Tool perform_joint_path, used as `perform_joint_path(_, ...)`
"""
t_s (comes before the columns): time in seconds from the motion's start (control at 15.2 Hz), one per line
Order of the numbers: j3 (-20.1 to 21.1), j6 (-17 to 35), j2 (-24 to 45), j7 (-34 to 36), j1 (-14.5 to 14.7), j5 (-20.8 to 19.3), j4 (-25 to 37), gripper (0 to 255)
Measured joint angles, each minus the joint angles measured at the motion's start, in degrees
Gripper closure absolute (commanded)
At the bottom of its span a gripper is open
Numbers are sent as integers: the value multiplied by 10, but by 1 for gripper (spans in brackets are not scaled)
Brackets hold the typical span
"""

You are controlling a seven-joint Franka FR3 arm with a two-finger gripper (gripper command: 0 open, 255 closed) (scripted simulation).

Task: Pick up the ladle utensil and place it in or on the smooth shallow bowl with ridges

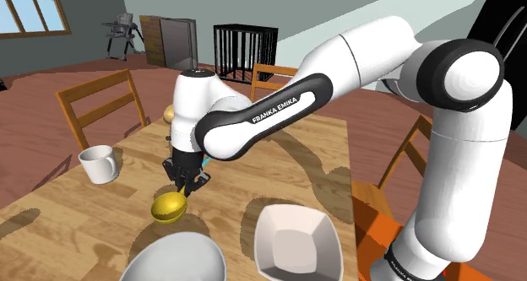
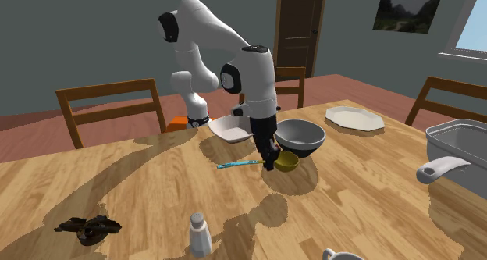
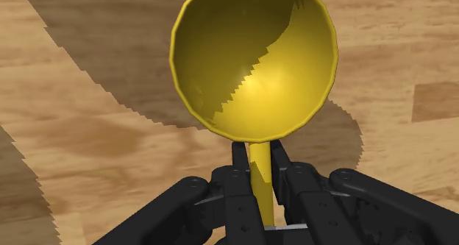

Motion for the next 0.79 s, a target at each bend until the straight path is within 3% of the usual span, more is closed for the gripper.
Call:
perform_joint_path(0.66, 12, -65, -33, -15, -9, 29, 39, 255)
perform_joint_path(0.79, 19, -59, -65, -27, -20, 53, 8, 255)
